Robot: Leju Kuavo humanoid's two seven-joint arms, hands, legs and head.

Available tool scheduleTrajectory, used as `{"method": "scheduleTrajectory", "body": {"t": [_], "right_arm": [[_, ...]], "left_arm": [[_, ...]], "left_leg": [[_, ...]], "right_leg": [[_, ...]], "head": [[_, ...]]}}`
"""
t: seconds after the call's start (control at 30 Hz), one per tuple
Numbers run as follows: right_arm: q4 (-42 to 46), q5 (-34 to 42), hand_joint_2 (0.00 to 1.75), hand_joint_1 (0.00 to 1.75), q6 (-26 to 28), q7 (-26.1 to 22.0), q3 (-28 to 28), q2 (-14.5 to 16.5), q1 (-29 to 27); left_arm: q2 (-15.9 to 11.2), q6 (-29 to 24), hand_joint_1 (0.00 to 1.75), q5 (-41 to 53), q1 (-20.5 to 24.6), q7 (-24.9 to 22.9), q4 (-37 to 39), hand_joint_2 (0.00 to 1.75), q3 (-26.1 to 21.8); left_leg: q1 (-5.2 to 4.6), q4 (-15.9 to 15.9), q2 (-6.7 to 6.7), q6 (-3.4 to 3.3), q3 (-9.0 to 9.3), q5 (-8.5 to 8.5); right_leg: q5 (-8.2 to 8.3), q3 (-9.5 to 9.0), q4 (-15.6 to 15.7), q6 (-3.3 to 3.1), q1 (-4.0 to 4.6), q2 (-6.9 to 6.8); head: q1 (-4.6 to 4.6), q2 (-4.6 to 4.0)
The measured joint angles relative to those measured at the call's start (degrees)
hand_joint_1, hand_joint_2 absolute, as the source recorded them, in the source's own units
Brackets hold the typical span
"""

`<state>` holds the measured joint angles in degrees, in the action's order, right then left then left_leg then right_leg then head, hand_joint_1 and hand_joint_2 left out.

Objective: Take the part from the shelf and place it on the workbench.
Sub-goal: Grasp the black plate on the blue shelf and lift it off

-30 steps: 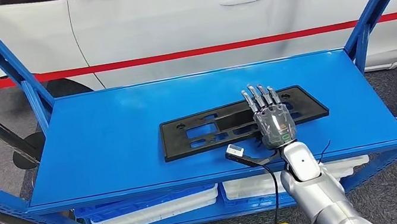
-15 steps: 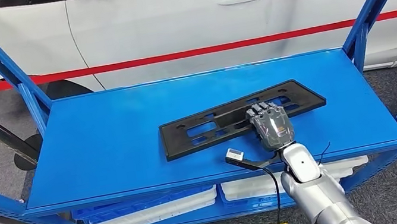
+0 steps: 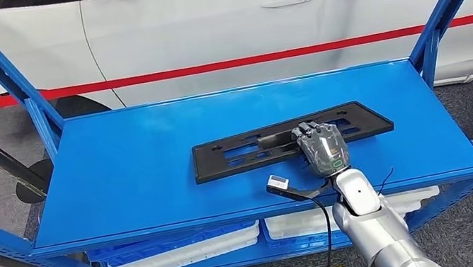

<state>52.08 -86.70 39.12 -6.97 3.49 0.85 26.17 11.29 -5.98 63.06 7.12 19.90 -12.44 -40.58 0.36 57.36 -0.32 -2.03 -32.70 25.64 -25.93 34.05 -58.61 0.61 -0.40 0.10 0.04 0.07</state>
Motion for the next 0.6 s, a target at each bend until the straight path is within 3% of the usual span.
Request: {"method": "scheduleTrajectory", "body": {"t": [0.07,0.13,0.17,0.2,0.23,0.3,0.37,0.5,0.57,0.6], "right_arm": [[0.37,1.06,1.75,1.75,0.01,-1.69,-0.94,0.06,-0.28],[0.55,3.64,1.75,1.75,0.01,-5.56,-2.67,0.61,-0.74],[0.59,5.75,1.75,1.75,0.01,-8.89,-4.03,1.31,-1.03],[0.61,8.17,1.75,1.75,0.01,-12.77,-5.70,2.21,-1.27],[0.61,10.61,1.75,1.75,0.00,-16.64,-7.52,3.26,-1.40],[0.63,13.84,1.75,1.75,0.00,-21.70,-10.66,5.14,-1.39],[0.66,14.65,1.75,1.75,-0.01,-23.06,-12.72,6.58,-1.30],[0.72,16.21,1.75,1.75,-0.02,-24.76,-15.20,8.58,-1.23],[0.72,21.24,1.75,1.75,-0.05,-27.53,-15.67,9.66,-1.11],[0.82,25.29,1.75,1.75,-0.17,-28.62,-15.36,10.33,-1.25]], "left_arm": [[0.00,-0.07,0.00,-0.01,0.02,0.10,0.00,0.00,-0.01],[0.01,-0.08,0.00,-0.10,0.02,0.29,0.00,0.00,-0.04],[0.01,-0.09,0.00,-0.25,-0.04,0.41,0.00,0.00,-0.11],[0.00,-0.13,0.00,-0.44,-0.15,0.54,0.00,0.00,-0.20],[-0.01,-0.16,0.00,-0.62,-0.28,0.68,0.00,0.00,-0.29],[-0.01,-0.22,0.00,-0.84,-0.46,0.93,0.00,0.00,-0.44],[-0.01,-0.25,0.00,-0.87,-0.47,1.06,0.00,0.00,-0.62],[-0.02,-0.35,0.00,-1.09,-0.53,1.31,0.00,0.00,-1.10],[-0.04,-0.57,0.00,-1.55,-0.61,1.96,0.00,0.00,-1.31],[-0.09,-0.75,0.00,-1.94,-0.66,2.42,0.00,0.00,-1.48]], "left_leg": [[0.29,-0.76,0.10,-0.67,0.24,-0.51],[0.22,-0.82,0.15,-0.91,0.18,-0.58],[0.19,-0.77,0.14,-0.94,0.15,-0.55],[0.18,-0.71,0.12,-0.93,0.16,-0.49],[0.19,-0.62,0.09,-0.87,0.20,-0.39],[0.22,-0.27,0.03,-0.55,0.35,-0.04],[0.01,0.32,-0.02,0.04,0.24,0.42],[0.05,0.74,-0.03,1.22,0.05,0.90],[0.25,3.82,0.00,1.88,-1.23,3.00],[0.33,7.10,0.02,2.16,-2.68,4.83]], "right_leg": [[-2.22,1.43,-3.23,0.42,0.00,-0.02],[-5.95,4.78,-10.41,0.68,-0.17,-0.03],[-7.12,6.41,-13.74,0.83,-0.27,-0.03],[-7.19,7.27,-15.36,0.93,-0.36,-0.04],[-6.14,7.07,-14.82,0.98,-0.47,-0.06],[-2.13,3.85,-7.93,0.89,-0.67,-0.09],[0.04,0.90,-1.69,0.53,-0.57,-0.06],[0.09,0.32,-0.21,-0.75,-0.32,0.01],[0.26,0.19,0.10,-1.54,-0.49,-0.07],[0.27,0.16,0.15,-1.80,-0.49,-0.09]], "head": [[0.02,0.00],[0.02,0.00],[0.03,0.00],[0.02,0.00],[0.02,0.00],[0.02,0.00],[0.01,0.00],[0.01,0.00],[-0.01,0.00],[-0.01,0.00]]}}
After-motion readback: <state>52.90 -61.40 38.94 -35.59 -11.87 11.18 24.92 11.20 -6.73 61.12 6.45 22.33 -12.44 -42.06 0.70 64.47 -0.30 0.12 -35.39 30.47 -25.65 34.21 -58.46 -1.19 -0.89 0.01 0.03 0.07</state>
